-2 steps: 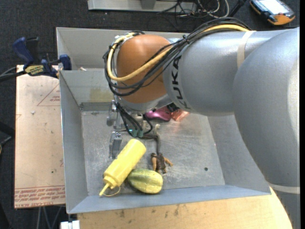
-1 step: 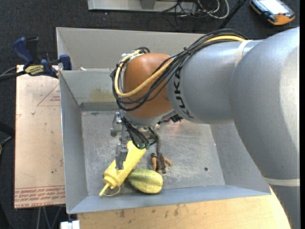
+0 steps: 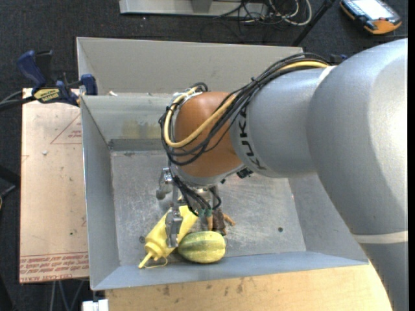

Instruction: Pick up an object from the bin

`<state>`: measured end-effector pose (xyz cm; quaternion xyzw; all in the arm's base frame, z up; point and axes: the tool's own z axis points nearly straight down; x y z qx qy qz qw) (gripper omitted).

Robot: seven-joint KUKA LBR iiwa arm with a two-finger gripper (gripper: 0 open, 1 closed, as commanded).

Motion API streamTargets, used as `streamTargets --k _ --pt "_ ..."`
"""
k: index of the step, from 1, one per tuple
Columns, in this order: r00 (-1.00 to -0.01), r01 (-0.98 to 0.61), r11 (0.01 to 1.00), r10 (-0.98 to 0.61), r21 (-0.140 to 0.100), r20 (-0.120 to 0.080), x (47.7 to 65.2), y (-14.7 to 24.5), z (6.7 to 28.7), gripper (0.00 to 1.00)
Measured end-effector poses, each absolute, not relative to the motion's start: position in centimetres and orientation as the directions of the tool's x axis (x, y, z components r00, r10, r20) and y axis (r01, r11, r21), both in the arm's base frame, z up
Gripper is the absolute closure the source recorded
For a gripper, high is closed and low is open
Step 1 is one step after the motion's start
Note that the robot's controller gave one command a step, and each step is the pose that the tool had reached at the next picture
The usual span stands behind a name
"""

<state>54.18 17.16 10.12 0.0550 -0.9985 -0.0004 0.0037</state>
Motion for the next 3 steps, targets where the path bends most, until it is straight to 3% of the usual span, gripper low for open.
streamTargets --k 1,2,3 --pt "-0.949 -0.313 0.950 -0.313 0.002 -0.027 52.6 17.2 8.5 1.00" --pt "-0.949 -0.313 0.950 -0.313 0.002 -0.027 52.6 17.2 8.5 1.00" --pt "-0.924 -0.382 0.924 -0.382 0.000 -0.005 52.4 16.1 23.0 1.00"
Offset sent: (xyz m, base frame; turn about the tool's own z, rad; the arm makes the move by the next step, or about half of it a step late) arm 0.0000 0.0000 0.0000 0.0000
